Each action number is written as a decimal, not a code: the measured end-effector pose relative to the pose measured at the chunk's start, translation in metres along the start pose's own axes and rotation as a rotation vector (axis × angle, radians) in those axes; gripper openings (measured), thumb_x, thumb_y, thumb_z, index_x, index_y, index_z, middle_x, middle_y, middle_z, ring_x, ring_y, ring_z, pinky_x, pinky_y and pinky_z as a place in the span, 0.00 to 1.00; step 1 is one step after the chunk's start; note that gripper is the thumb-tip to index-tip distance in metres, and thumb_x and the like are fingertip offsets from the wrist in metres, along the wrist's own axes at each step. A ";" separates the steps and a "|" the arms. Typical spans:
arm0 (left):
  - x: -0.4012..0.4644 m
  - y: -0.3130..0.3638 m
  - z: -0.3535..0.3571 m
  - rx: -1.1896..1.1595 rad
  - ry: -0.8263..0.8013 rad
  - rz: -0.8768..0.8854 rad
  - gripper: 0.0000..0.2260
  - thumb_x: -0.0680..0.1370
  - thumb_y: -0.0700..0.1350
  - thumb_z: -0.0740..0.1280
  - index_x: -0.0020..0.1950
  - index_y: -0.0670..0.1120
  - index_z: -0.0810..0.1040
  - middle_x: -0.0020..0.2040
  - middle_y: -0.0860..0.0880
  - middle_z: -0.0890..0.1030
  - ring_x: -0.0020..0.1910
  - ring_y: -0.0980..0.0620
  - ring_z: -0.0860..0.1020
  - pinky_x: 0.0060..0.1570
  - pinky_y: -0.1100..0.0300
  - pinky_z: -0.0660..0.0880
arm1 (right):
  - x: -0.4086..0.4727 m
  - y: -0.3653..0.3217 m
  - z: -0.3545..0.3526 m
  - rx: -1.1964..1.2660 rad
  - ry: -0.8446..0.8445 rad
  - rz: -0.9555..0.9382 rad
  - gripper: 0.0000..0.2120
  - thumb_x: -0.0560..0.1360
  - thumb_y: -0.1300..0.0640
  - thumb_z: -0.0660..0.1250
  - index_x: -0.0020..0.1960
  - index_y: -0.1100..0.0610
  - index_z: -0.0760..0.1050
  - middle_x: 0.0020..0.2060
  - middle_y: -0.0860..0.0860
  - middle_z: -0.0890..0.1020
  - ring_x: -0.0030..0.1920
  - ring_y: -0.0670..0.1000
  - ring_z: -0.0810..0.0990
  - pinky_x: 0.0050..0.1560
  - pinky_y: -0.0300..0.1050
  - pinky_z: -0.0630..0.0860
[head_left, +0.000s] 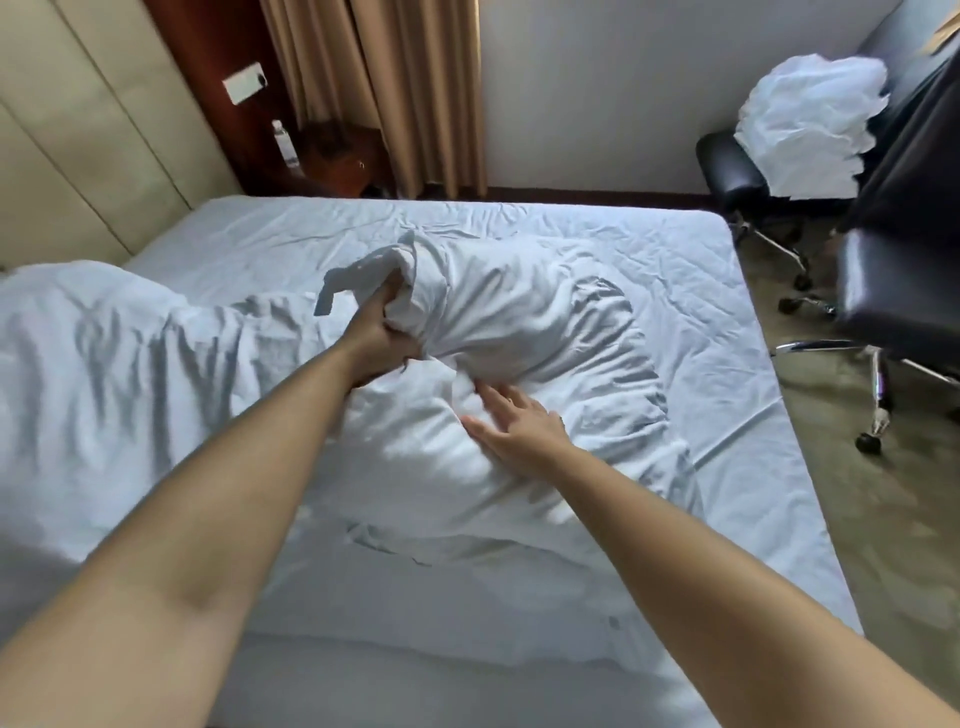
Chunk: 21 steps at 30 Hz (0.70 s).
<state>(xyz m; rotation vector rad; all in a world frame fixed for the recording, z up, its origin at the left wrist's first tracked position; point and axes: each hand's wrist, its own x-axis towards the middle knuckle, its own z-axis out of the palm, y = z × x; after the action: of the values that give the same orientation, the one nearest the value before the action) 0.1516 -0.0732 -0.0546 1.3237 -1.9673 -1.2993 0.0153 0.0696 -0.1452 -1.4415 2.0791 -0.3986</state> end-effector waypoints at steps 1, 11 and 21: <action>-0.001 -0.010 -0.017 -0.020 0.051 0.012 0.39 0.73 0.30 0.69 0.76 0.53 0.55 0.68 0.48 0.72 0.59 0.48 0.75 0.56 0.62 0.68 | 0.004 -0.013 0.006 -0.017 -0.008 -0.012 0.31 0.75 0.31 0.52 0.76 0.38 0.50 0.77 0.47 0.54 0.76 0.51 0.53 0.73 0.61 0.53; -0.021 -0.285 0.016 -0.110 -0.183 -0.744 0.59 0.65 0.63 0.75 0.77 0.45 0.35 0.77 0.43 0.57 0.73 0.41 0.64 0.71 0.47 0.64 | -0.018 0.001 0.135 -0.516 -0.359 0.111 0.52 0.65 0.30 0.67 0.77 0.47 0.44 0.77 0.56 0.47 0.77 0.57 0.47 0.73 0.60 0.48; 0.019 -0.252 0.000 -0.064 0.025 -0.578 0.31 0.72 0.45 0.71 0.73 0.43 0.64 0.71 0.42 0.67 0.68 0.42 0.69 0.60 0.50 0.72 | 0.018 -0.040 0.120 -0.256 -0.171 0.213 0.26 0.77 0.40 0.57 0.72 0.50 0.64 0.70 0.53 0.68 0.68 0.56 0.69 0.66 0.50 0.65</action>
<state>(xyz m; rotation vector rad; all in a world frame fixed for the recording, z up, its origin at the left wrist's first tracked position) 0.2628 -0.1159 -0.2775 1.9507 -1.5582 -1.5622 0.1137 0.0472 -0.2232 -1.3220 2.1718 0.0767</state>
